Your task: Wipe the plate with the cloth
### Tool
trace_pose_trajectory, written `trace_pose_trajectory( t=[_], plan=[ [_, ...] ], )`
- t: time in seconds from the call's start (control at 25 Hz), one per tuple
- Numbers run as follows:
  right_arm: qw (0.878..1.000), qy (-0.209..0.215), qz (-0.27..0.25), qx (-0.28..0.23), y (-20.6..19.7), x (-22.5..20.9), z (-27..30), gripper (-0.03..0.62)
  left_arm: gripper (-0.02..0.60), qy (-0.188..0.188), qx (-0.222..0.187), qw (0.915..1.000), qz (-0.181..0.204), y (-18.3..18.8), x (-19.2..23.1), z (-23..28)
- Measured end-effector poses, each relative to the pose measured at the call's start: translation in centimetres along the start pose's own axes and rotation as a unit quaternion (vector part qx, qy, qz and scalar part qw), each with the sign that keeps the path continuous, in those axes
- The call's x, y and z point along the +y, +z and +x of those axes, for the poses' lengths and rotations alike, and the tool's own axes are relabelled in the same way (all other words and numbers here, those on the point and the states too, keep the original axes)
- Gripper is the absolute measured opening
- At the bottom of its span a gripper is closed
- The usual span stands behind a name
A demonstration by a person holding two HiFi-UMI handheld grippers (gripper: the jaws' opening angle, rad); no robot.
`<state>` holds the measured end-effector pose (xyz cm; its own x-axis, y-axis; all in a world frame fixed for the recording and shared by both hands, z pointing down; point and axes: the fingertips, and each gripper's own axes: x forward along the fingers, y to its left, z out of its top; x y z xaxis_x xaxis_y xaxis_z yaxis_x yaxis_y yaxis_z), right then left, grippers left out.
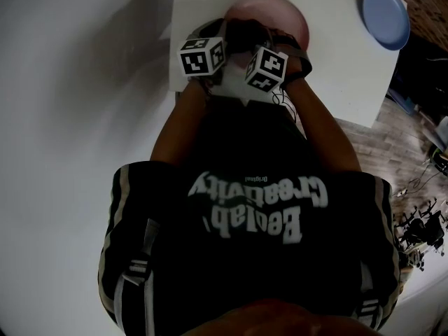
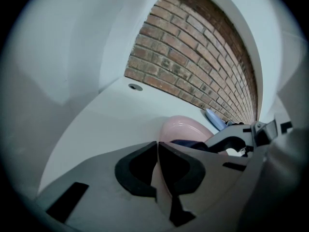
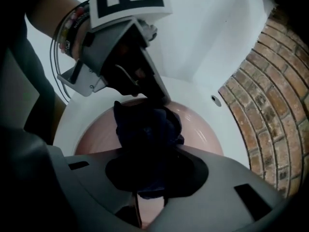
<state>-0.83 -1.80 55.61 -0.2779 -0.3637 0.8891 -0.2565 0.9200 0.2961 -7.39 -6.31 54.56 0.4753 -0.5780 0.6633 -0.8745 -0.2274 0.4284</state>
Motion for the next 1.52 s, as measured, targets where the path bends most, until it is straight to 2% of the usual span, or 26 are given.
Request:
trace_pose_trajectory(
  t=[0.24, 0.44, 0.64, 0.8, 1.0, 1.2, 1.36, 1.52],
  plan=[
    [0.998, -0.043, 0.034, 0.027, -1.6, -4.5, 0.8, 0.086, 0.011, -0.002, -0.002, 1.0, -0.004, -0.2, 0.0, 0.0],
    [0.994, -0.065, 0.081, 0.044, -5.0, -6.9, 0.0, 0.084, 0.011, -0.003, -0.004, 0.9999, -0.011, -0.2, -0.1, 0.1],
    [0.99, -0.071, 0.102, 0.062, -8.5, -5.7, -1.8, 0.084, 0.011, -0.006, -0.002, 1.0, -0.003, -0.1, -0.1, 0.3],
    [0.991, -0.048, 0.104, 0.065, -9.3, -2.6, -3.0, 0.084, 0.011, -0.007, -0.003, 0.9999, 0.009, 0.1, 0.0, 0.5],
    [0.996, 0.011, 0.071, 0.045, -7.3, 1.6, -3.5, 0.084, 0.011, -0.006, 0.001, 0.9998, 0.017, 0.3, 0.0, 0.6],
    [0.998, 0.041, 0.055, 0.01, -3.8, 2.6, -2.6, 0.084, 0.011, -0.007, 0.003, 0.9998, 0.016, 0.4, -0.2, 0.4],
    [0.998, 0.044, 0.036, -0.014, -0.9, 1.7, -0.8, 0.087, 0.011, -0.008, 0.006, 0.9997, 0.023, 0.2, -0.1, 0.7],
    [1.0, 0.01, 0.022, -0.015, 0.8, -1.0, 0.9, 0.089, 0.011, -0.006, 0.01, 0.9993, 0.036, 0.0, 0.0, 0.7]
  ],
)
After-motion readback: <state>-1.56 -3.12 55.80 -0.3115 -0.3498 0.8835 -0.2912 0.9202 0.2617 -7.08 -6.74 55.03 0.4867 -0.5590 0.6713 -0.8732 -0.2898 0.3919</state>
